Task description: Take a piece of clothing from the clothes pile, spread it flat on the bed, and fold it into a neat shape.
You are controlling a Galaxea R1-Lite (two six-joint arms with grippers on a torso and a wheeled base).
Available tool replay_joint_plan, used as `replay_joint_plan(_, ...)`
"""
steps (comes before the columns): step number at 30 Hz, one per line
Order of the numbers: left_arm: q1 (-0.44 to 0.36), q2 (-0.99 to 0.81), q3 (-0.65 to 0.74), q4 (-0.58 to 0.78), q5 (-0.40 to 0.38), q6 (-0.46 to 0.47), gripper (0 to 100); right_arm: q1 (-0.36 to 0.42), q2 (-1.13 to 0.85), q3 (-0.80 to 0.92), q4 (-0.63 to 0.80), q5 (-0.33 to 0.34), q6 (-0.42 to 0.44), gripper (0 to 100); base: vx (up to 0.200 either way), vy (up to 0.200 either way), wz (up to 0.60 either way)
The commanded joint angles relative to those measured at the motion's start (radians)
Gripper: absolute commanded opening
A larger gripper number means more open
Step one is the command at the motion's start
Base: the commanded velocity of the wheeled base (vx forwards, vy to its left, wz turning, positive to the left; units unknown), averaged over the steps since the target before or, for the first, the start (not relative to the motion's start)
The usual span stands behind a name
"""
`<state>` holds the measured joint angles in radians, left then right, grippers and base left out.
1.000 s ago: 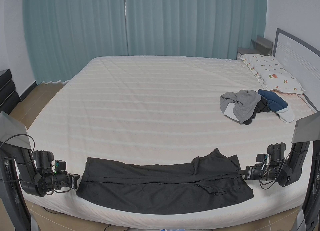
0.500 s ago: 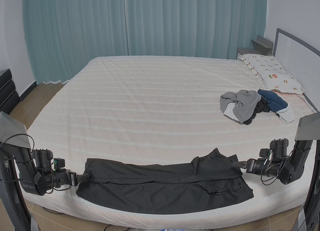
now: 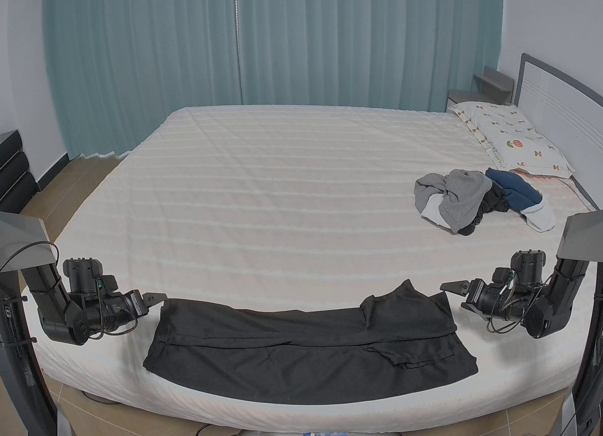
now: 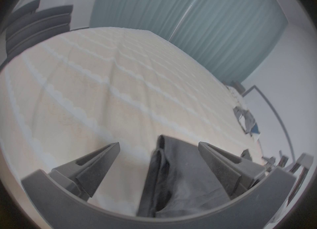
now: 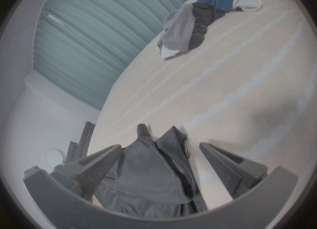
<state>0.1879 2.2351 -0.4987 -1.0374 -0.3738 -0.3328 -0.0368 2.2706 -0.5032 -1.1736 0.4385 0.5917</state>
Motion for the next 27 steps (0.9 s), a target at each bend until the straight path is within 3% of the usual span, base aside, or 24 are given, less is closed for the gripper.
replay_joint_plan(1,-0.016,-0.019,-0.086,0.045,-0.03,-0.103,100,-0.008,0.043,-0.038,-0.001,0.019,0.039,100,0.0,0.0,0.0)
replay_joint_plan(6,0.01,-0.032,-0.1,0.086,-0.077,-0.104,100,-0.006,0.063,-0.041,-0.001,0.019,0.037,100,0.0,0.0,0.0)
replay_joint_plan(16,-0.061,0.014,-0.115,0.114,-0.076,-0.147,100,-0.005,0.084,-0.058,-0.001,0.02,0.039,100,0.0,0.0,0.0)
replay_joint_plan(20,-0.094,0.066,-0.158,0.105,-0.048,-0.229,100,-0.002,0.098,-0.071,-0.001,0.02,0.039,100,0.0,0.0,0.0)
replay_joint_plan(25,-0.107,0.081,-0.175,0.1,0.013,-0.236,100,0.002,0.098,-0.071,-0.001,0.02,0.039,100,0.0,0.0,0.0)
replay_joint_plan(26,-0.113,0.089,-0.176,0.1,0.019,-0.238,0,0.003,0.098,-0.072,-0.001,0.019,0.039,100,0.0,0.0,0.0)
replay_joint_plan(27,-0.113,0.089,-0.178,0.1,0.026,-0.238,0,0.005,0.098,-0.074,-0.001,0.016,0.039,100,0.0,0.0,0.0)
